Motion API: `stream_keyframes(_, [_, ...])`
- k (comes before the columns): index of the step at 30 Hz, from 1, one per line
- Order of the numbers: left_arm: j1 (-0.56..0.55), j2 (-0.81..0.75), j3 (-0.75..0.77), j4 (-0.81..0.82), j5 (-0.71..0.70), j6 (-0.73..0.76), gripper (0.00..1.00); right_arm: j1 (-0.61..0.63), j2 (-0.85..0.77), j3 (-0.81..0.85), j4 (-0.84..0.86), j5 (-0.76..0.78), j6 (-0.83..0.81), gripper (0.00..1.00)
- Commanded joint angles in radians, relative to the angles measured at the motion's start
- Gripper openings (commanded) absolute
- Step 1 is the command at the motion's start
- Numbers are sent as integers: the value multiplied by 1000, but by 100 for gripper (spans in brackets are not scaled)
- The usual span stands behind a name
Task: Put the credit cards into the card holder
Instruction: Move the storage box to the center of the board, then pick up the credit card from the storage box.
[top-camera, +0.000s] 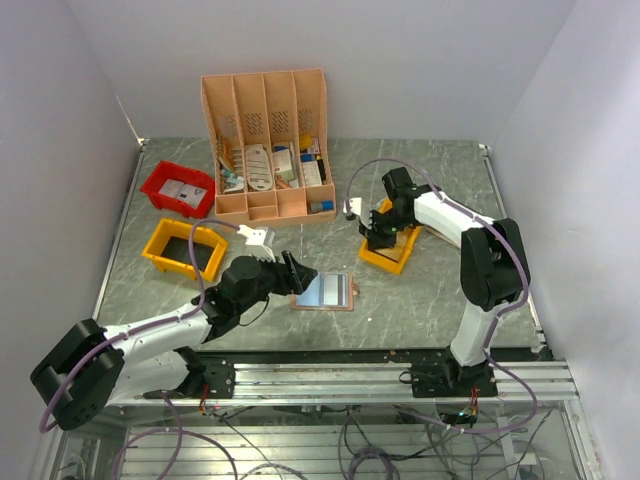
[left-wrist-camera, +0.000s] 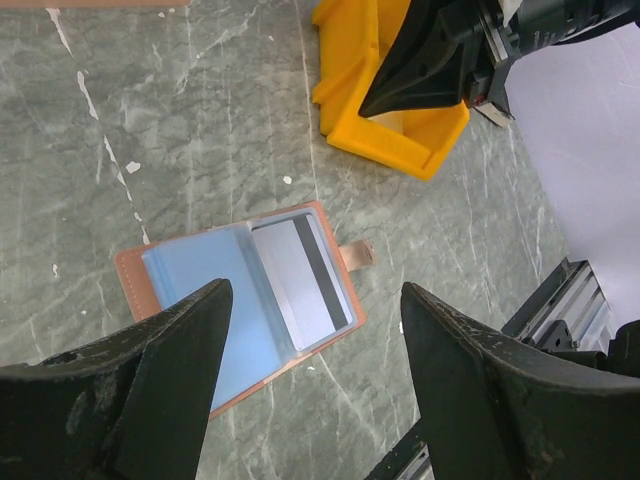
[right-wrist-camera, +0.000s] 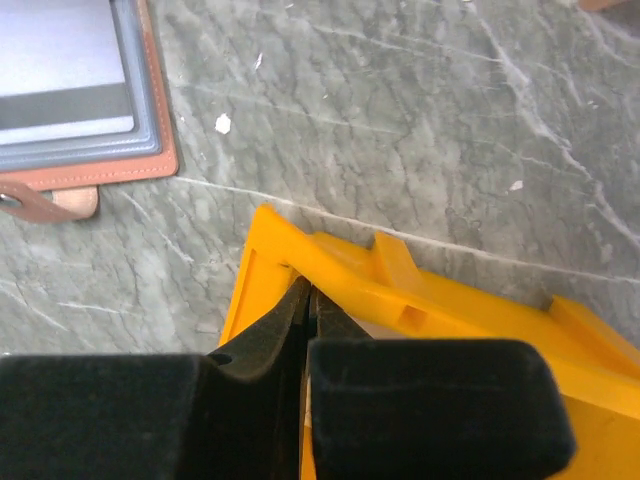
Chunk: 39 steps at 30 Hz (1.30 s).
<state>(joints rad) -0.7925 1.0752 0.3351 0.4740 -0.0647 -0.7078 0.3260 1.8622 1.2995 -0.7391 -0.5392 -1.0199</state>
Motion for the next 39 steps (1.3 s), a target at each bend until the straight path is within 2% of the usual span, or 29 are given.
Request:
stream_keyframes(1, [8,-24,2,28,11,-4,79,-11,1,50,21,-16,129,0])
stream_keyframes(6, [8,-7,-8,89,36,-38,79,-62,-35,98,13,12,187,2])
stream_keyframes(9, [8,54,-5,175,75,-81,78,-91,-12,131,-34,19,188,10])
stream_keyframes(11, [9,133,13,227,104,-118,77,-108,18,151,-95,6,180,21])
stream_keyframes(13, [6,210,48,274,144,-155,70,-117,43,158,-121,-1,182,30])
stream_keyframes(17, [-30,414,170,294,184,-186,48,-132,75,170,-154,-6,199,43])
stream_keyframes(19, [-70,481,243,247,160,-173,47,-136,92,182,-176,-16,208,47])
stream_keyframes(22, [-110,571,328,191,115,-161,47,-141,110,181,-184,-26,221,49])
stream_keyframes(28, [-136,708,420,196,81,-188,45,-149,141,178,-164,-28,241,49])
stream_keyframes(39, [-155,877,553,201,104,-185,41,-151,173,163,-137,-31,250,50])
